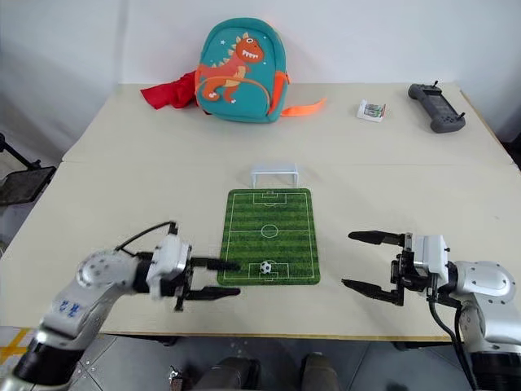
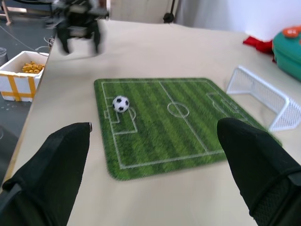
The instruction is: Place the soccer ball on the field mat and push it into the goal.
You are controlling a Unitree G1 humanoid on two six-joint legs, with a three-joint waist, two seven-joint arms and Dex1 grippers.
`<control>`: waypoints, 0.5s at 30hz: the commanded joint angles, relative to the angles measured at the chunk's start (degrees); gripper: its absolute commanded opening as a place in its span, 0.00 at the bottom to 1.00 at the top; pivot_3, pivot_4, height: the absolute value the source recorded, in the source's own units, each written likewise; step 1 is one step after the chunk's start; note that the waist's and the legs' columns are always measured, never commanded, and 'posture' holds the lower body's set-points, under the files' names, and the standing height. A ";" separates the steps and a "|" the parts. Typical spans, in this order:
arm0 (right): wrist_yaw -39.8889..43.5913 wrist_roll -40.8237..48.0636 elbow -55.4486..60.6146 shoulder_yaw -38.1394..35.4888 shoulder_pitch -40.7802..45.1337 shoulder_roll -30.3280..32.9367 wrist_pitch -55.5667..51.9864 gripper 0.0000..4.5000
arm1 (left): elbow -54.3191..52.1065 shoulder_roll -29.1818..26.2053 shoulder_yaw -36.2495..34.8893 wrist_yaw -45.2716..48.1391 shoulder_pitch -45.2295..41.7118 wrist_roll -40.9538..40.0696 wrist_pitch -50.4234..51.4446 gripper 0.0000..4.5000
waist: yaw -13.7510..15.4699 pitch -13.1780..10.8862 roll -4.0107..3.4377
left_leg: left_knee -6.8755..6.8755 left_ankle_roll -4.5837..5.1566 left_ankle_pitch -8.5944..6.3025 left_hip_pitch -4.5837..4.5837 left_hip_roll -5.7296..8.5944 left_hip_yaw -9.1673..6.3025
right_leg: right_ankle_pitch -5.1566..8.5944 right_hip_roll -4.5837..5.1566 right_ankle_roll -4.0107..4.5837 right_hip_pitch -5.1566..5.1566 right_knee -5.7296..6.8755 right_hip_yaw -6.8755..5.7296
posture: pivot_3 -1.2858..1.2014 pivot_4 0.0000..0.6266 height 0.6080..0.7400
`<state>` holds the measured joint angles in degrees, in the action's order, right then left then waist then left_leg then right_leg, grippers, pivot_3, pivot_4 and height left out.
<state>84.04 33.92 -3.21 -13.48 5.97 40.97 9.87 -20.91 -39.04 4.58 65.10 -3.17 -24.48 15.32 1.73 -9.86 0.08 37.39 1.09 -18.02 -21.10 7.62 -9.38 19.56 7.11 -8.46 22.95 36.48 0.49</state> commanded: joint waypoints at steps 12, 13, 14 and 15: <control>2.10 -0.31 -2.42 -2.12 -2.74 0.67 4.05 1.00 | 4.47 13.20 10.69 -11.95 -4.14 8.59 -1.53 0.01 | 0.77 0.00 -0.01 | 0.04 0.01 0.00 0.05 -0.01 0.03 | -0.03 -0.07 0.03 -0.08 -0.03 -0.06 | 0.52 0.24 1.00; 1.81 -0.26 -2.07 -2.11 -3.00 0.66 3.92 1.00 | 5.17 13.37 10.94 -12.09 -4.67 9.17 -2.00 0.01 | 0.71 0.00 -0.01 | 0.02 0.00 0.00 0.05 -0.03 0.06 | -0.03 -0.09 0.03 -0.04 -0.03 -0.05 | 0.52 0.24 1.00; 1.53 -0.21 -1.77 -2.08 -3.23 0.60 3.83 1.00 | 6.08 13.50 11.12 -12.32 -5.27 9.91 -2.41 0.01 | 0.70 0.00 -0.01 | 0.01 0.00 0.00 0.05 -0.05 0.09 | -0.03 -0.11 0.03 -0.03 -0.03 -0.04 | 0.52 0.24 1.00; 1.31 -0.20 -1.49 -1.99 -3.46 0.51 3.82 1.00 | 6.91 13.57 11.20 -12.46 -5.99 10.42 -2.45 0.01 | 0.68 0.00 -0.01 | 0.03 0.00 -0.01 0.05 -0.08 0.11 | -0.03 -0.16 0.04 -0.03 -0.02 -0.03 | 0.52 0.24 1.00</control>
<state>85.51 33.00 -6.73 -14.02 2.91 40.77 13.56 -14.14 -25.65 15.46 53.01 -8.52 -14.88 13.99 2.41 -9.86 0.08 37.44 1.08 -18.04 -21.05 7.51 -9.26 19.51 6.88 -8.40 22.93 36.46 0.48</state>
